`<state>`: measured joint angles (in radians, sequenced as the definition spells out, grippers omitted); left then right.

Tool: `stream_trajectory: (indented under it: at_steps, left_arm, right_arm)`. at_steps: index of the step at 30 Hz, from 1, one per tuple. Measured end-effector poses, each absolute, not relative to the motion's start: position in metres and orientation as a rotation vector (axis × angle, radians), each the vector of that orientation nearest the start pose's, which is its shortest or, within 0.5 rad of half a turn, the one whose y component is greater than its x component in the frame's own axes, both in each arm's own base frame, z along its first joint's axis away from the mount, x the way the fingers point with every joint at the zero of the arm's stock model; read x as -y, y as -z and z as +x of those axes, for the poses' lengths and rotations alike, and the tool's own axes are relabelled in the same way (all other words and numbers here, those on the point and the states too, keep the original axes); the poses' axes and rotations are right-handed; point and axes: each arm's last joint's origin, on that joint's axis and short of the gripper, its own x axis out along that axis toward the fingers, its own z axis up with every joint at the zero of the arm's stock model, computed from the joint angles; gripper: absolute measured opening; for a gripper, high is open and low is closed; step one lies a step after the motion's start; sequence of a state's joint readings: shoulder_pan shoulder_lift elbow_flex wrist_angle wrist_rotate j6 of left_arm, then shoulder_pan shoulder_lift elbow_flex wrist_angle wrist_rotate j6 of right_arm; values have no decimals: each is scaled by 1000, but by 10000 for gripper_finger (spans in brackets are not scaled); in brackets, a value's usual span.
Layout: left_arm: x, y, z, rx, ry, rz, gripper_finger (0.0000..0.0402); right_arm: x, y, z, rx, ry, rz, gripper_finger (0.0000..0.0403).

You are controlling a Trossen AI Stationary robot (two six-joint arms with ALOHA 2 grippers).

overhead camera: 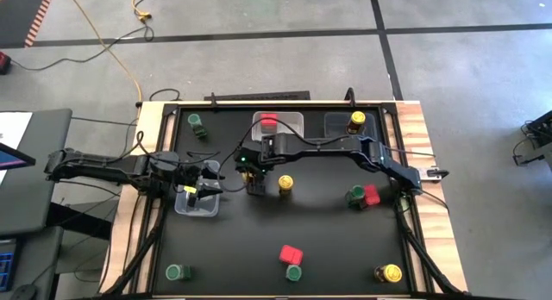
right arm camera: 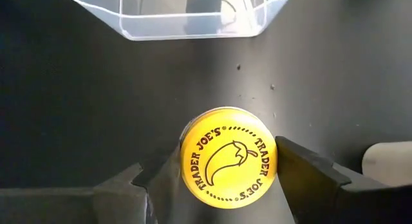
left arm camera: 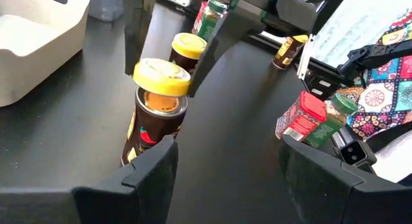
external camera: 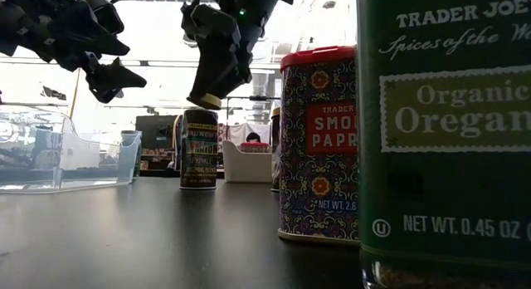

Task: Sort spices by type
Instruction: Put the bottom left yellow seasoning bottle into the black bin

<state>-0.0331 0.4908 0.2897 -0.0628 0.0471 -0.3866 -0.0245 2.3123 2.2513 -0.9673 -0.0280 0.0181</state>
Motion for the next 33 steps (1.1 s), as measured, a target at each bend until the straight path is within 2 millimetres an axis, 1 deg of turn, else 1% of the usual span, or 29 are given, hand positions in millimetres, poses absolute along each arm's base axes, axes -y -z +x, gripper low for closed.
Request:
stream_trajectory:
  at_steps: [9,18,26,33]
  left_arm:
    - [6,-213,132,-275,28,-388,253]
    - [6,-213,132,-275,27,-388,253]
    - [6,-213,132,-275,28,-388,253]
    - [6,-213,132,-276,28,-388,253]
  right_arm:
    - [9,-262,499,-1001,1,40,251]
    - [9,-260,495,-1044,3,42,251]
    - [8,-243,501,-1069,5,48,251]
    - [6,-242,501,-1075,3,48,252]
